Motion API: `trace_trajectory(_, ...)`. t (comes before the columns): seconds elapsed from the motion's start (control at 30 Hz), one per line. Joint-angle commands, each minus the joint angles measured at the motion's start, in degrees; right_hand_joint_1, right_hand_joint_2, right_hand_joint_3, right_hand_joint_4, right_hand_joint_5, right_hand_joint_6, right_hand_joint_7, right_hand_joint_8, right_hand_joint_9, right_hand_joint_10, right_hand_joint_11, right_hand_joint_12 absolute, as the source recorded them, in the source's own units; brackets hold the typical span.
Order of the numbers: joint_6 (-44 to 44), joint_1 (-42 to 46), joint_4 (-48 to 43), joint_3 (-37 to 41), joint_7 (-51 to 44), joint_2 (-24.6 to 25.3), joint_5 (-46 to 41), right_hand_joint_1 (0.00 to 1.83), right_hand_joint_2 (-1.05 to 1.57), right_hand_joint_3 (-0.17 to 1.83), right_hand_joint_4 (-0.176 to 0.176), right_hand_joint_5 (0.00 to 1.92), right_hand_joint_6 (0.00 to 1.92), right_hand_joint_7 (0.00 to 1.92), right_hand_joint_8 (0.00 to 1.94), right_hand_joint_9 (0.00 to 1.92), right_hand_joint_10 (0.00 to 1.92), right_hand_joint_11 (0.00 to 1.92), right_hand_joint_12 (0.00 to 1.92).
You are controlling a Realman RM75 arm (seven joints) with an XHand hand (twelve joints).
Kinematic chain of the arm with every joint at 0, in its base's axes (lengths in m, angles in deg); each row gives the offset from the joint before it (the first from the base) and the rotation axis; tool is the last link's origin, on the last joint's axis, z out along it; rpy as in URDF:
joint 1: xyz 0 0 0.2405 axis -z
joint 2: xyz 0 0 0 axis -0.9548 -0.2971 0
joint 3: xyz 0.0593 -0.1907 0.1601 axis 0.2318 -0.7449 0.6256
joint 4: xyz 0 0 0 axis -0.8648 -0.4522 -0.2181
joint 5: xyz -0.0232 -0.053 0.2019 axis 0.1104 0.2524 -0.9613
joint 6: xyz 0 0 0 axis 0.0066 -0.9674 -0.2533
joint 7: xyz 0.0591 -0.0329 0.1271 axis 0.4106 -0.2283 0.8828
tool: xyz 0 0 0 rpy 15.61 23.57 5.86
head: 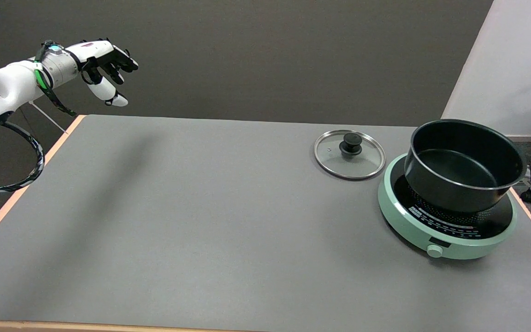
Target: Place the pot onto the induction cooker.
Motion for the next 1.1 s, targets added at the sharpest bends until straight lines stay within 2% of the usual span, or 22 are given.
trace_trajectory(0.03, -3.69, -0.1, 1.67, -3.23, 0.61, 0.1, 0.28, 1.26, 0.36, 1.59, -0.073, 1.84, 1.84, 1.84, 1.84, 1.84, 1.84, 1.84, 1.84)
trace_trajectory(1.1, -4.16, -1.06, 3.76, -5.38, 0.61, -0.93, 0.43, 1.25, 0.38, 1.57, -0.072, 1.84, 1.84, 1.84, 1.84, 1.84, 1.84, 1.84, 1.84)
